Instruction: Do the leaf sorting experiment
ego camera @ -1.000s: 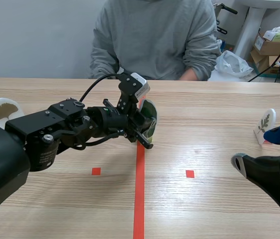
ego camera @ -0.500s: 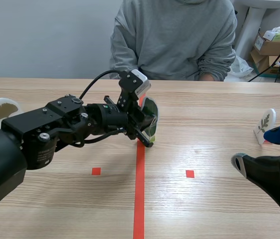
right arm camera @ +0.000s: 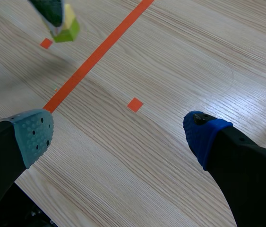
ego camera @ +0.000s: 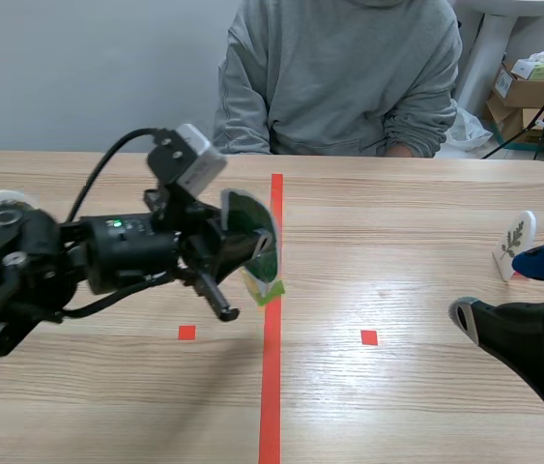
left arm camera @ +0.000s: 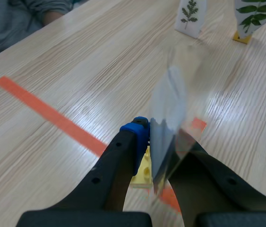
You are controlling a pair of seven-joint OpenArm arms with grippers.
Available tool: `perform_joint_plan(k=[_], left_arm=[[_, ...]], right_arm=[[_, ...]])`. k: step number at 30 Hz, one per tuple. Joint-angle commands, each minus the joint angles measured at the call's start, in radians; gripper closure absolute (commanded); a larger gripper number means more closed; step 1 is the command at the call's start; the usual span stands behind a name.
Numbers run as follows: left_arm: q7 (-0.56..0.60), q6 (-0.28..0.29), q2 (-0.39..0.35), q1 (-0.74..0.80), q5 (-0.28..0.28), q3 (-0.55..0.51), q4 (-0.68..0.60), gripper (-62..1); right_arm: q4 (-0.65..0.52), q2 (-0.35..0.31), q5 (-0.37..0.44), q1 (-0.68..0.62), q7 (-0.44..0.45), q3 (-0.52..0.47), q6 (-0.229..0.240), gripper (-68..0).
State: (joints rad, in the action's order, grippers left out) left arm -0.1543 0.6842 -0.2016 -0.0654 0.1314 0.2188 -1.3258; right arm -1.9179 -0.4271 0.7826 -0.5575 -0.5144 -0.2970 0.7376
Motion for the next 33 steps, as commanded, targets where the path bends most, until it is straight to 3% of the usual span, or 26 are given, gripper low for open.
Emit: perform_joint_plan(k=[1,4,8,15,21,33], left_arm=[[0.011,0.0,-0.005,0.064,0.013,-0.044,-0.05,-4.2],[0.01,-0.015,-0.01,0.195,0.024,-0.145,-0.173,-3.6],[0.01,-0.126,-0.01,0.34,0.065,-0.259,-0.291,-2.5],[0.069,-0.264,0.001,0.484,0.097,-0.452,-0.312,-2.5],[0.094,-0.364,0.017,0.476,0.095,-0.584,-0.225,-2.5],[0.113,-0.408,-0.084,0.257,0.089,-0.625,0.094,-2.6]], right_arm=[[-0.008,-0.016,0.007,0.009,0.015,-0.009,0.008,-56.0],[-0.008,-0.016,0.007,0.009,0.015,-0.009,0.008,-56.0],[-0.008,-0.016,0.007,0.009,0.015,-0.009,0.008,-56.0],[-0.007,-0.016,0.007,0.009,0.014,-0.009,0.008,-56.0],[-0.007,-0.016,0.007,0.009,0.015,-0.009,0.008,-56.0],[-0.007,-0.016,0.007,0.009,0.011,-0.009,0.008,-56.0]])
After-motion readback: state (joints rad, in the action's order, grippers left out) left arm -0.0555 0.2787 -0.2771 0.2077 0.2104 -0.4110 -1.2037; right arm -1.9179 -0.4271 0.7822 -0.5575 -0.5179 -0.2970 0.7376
